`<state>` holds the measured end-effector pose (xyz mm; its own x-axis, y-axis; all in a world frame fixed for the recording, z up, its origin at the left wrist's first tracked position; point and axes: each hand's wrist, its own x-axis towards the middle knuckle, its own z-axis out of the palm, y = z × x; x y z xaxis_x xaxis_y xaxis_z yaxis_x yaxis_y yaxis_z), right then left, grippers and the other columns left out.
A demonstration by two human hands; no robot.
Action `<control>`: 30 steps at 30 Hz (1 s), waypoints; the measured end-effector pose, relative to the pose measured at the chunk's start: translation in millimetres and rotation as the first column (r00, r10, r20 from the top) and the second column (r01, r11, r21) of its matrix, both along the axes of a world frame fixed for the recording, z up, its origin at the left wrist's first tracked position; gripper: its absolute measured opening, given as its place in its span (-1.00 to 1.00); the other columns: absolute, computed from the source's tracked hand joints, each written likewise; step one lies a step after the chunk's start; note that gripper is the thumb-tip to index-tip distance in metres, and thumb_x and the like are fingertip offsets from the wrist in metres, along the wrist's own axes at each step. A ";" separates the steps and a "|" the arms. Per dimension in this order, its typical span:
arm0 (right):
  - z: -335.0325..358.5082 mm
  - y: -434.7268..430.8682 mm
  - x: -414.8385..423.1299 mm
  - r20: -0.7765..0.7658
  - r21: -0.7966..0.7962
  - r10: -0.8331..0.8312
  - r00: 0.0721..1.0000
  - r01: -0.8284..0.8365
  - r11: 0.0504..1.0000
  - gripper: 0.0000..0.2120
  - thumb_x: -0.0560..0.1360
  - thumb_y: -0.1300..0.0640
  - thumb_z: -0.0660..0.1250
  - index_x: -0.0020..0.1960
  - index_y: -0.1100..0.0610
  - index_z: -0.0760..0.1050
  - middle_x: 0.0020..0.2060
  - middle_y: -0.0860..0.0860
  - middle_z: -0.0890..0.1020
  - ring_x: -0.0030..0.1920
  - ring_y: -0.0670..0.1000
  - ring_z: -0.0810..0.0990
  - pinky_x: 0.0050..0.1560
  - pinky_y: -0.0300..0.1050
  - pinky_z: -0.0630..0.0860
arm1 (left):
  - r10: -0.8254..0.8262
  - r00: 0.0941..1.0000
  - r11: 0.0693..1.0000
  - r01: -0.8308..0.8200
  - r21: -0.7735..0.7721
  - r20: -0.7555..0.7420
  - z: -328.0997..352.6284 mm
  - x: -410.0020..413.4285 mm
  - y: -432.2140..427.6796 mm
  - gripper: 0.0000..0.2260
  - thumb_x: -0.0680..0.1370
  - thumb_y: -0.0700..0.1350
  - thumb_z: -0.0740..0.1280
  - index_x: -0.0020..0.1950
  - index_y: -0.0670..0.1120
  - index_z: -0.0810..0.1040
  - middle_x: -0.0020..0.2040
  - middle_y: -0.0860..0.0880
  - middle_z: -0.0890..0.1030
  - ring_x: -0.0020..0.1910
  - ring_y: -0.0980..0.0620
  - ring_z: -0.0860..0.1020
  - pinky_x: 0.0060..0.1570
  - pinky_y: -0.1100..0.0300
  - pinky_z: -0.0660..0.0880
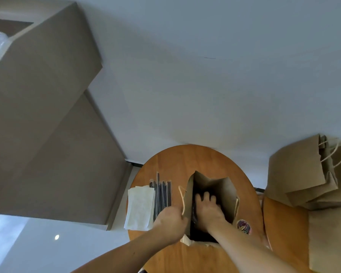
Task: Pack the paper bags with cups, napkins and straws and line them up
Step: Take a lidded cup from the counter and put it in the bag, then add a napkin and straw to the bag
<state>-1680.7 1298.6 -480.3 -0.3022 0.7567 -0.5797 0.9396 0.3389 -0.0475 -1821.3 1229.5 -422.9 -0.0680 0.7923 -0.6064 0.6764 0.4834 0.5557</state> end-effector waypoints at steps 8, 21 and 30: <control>-23.7 -3.8 -5.5 0.042 -0.015 0.016 0.999 -0.015 1.000 -0.32 0.54 0.05 0.30 0.55 0.06 0.04 0.42 0.17 0.20 0.39 0.23 0.26 0.35 0.16 0.39 | -0.011 0.998 0.999 0.009 -0.039 -0.055 0.4 0.6 1.7 -0.77 0.63 -0.01 0.21 0.27 0.00 0.44 -0.03 0.00 0.59 -0.12 -0.01 0.64 -0.04 0.06 0.65; 89.1 18.2 13.1 -0.049 -0.182 0.031 0.998 -0.039 0.982 -0.80 0.45 0.09 0.39 0.07 0.04 0.54 0.02 0.01 0.54 -0.10 0.00 0.55 -0.17 -0.15 0.52 | -0.153 0.988 0.988 0.154 -0.029 0.022 19.1 -1.5 9.0 -0.81 0.57 0.03 0.27 0.05 -0.04 0.57 -0.12 -0.06 0.65 -0.17 -0.01 0.67 -0.08 0.02 0.66; 179.7 24.6 7.7 -0.471 0.110 -0.140 0.871 0.216 0.970 -0.64 0.64 0.03 0.20 0.42 0.05 0.41 0.34 -0.02 0.49 0.29 0.00 0.50 0.28 -0.09 0.46 | -0.481 0.876 0.874 0.482 -0.056 0.035 33.2 -51.0 38.2 -0.69 0.51 -0.01 0.36 0.24 0.02 0.50 0.03 0.03 0.60 -0.02 0.06 0.59 0.03 0.12 0.55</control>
<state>-1672.9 1323.2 -300.7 -0.3560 0.8910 -0.2817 0.8703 0.2063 -0.4473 -1872.3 1267.7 -389.7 0.3250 0.6855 -0.6515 0.8234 0.1339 0.5515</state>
